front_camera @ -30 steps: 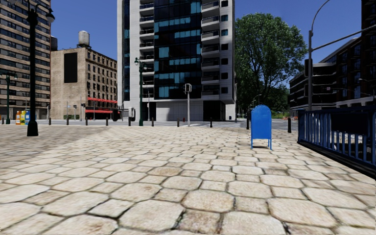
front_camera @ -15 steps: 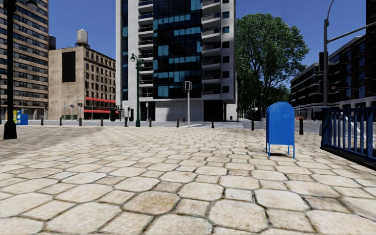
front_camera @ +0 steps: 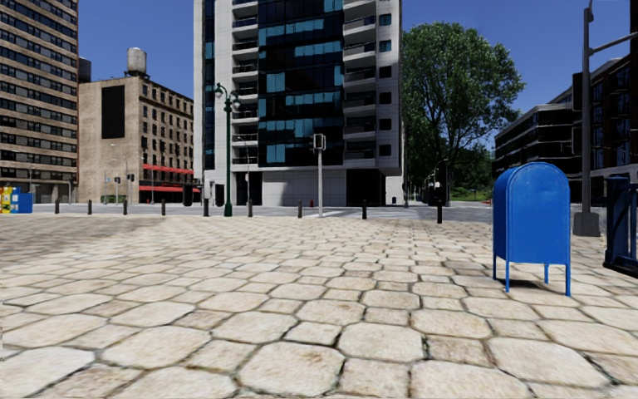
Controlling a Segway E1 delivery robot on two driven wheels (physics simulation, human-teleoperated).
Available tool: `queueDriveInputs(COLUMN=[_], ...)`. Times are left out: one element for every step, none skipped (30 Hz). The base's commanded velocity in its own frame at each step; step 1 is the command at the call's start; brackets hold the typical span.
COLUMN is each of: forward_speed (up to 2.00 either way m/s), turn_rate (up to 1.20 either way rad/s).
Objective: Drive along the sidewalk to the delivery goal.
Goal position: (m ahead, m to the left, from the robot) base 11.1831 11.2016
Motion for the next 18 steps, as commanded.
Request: queueDriveInputs(forward_speed=[2.0,2.0,2.0,2.0,2.0,2.0,2.0,2.0,2.0,2.0,2.0,2.0,2.0,2.0,2.0,2.0,2.0,2.0], turn_rate=[0.0,0.0,0.0,0.0,0.0,0.0,0.0,0.0,0.0,0.0,0.02,0.08,0.08,0.19,0.25,0.33,0.42,0.45])
